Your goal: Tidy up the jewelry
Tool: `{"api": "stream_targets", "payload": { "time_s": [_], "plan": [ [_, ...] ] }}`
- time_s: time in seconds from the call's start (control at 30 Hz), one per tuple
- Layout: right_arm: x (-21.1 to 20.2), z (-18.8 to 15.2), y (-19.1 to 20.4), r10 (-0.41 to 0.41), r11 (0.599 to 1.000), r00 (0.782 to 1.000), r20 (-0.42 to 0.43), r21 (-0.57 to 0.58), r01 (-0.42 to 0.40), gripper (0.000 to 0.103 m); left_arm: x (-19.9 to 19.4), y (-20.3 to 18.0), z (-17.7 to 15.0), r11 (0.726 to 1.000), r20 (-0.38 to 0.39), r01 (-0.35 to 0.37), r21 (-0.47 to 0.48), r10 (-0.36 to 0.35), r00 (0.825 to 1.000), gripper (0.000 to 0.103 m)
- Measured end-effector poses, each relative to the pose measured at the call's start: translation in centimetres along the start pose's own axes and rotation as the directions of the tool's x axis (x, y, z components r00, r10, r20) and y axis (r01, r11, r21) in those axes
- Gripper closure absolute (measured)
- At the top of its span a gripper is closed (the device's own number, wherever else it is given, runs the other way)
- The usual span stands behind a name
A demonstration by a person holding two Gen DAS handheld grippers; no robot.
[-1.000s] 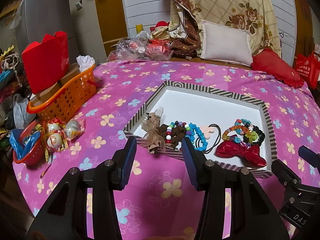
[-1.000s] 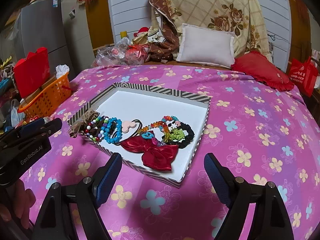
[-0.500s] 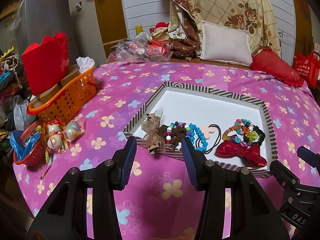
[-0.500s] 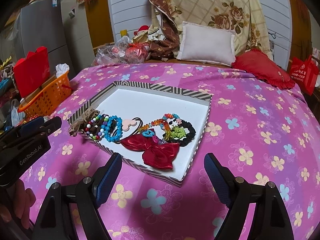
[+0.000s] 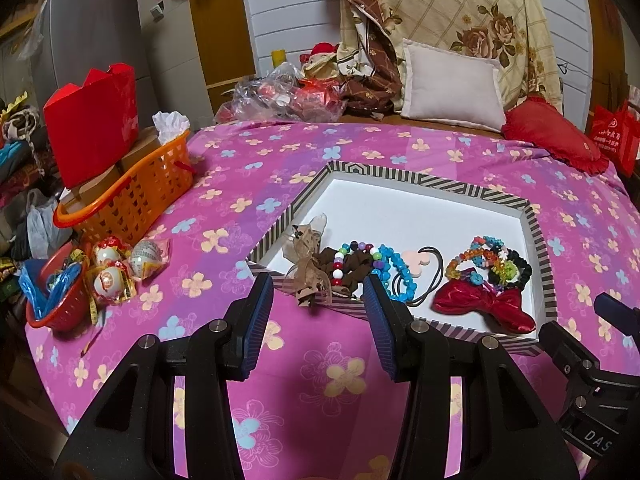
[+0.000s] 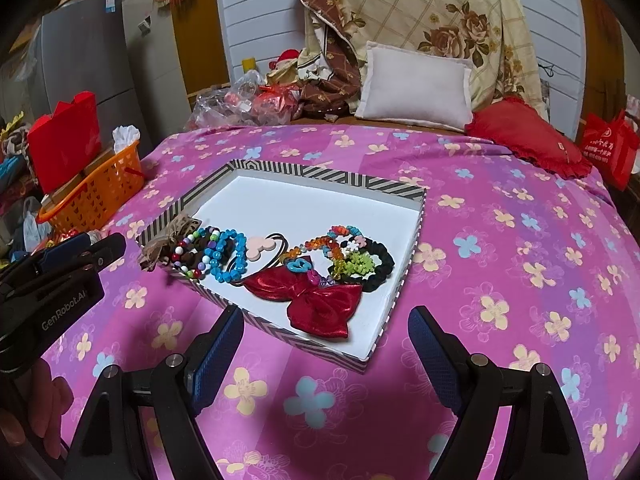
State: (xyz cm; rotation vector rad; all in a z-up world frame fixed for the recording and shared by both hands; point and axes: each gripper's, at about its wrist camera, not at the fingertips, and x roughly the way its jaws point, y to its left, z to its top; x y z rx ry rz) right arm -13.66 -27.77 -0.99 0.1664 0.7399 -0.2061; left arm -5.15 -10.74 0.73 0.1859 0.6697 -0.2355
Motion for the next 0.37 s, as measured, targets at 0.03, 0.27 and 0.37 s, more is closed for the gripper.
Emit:
{"api": "stream_targets", "payload": {
  "time_s": [0.03,0.27,0.37],
  "plan": [
    [0.0,0.0,0.0,0.0,1.0,1.0,0.0,0.001,0.0,0.021,0.0,0.1,0.0,1.0,-0.001,-0.001,-0.001,0.001,1.0,0.057],
    [0.0,-0.1,-0.3,0.001,1.0,1.0,-0.002,0.001,-0.001,0.021,0.0,0.1,-0.1,1.0,0.005,0.001,-0.008,-0.001,1.0,0.057],
    [-0.1,-0.3,-1.7,-0.012,1.0,1.0,0.0,0.025,0.012,0.021,-0.2,0.3,-0.1,1.0,0.006,0.001,-0.006,-0.001,1.0,0.057]
  ]
}}
